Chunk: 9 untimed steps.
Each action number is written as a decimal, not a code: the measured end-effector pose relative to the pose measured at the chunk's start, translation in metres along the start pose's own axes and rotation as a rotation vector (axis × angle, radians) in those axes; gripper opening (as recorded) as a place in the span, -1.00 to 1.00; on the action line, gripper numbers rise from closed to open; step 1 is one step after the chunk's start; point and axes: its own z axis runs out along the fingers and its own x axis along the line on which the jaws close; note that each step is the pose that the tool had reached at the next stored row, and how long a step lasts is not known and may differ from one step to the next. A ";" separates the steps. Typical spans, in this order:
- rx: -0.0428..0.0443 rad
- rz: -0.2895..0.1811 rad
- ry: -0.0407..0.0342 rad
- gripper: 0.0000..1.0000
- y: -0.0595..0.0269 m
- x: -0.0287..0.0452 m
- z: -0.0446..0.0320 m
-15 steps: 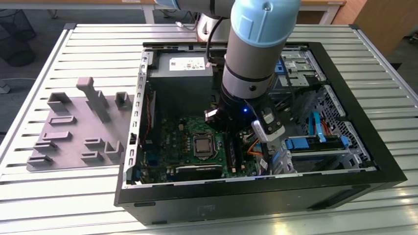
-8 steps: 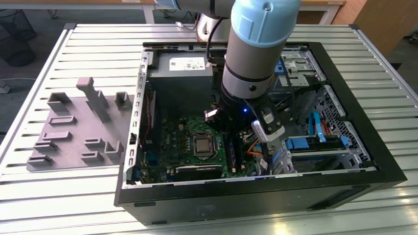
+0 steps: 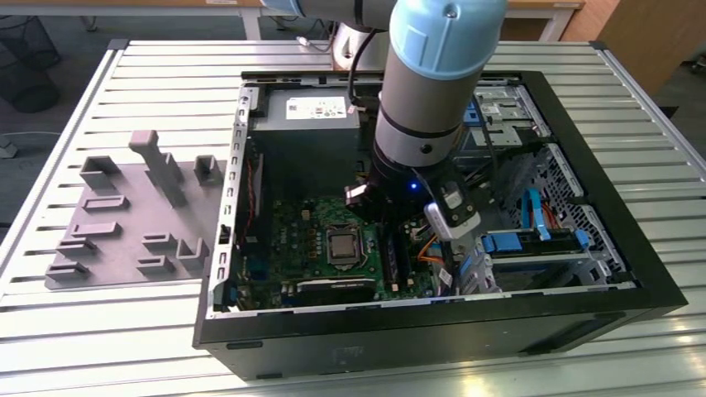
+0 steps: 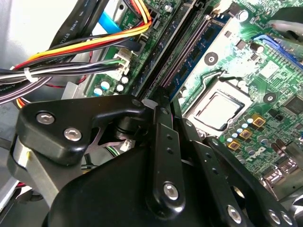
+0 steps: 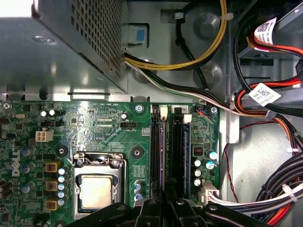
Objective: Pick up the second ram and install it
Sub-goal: 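Insert the second ram into the second slot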
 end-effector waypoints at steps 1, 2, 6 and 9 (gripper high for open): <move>0.0000 0.000 0.0000 -0.72 0.0001 0.0000 0.0000; 0.0000 0.000 0.0000 -0.72 0.0003 0.0000 0.0000; 0.0001 0.001 0.0000 -0.72 0.0011 0.0000 0.0005; 0.0004 0.001 0.0005 -0.72 0.0010 0.0000 0.0012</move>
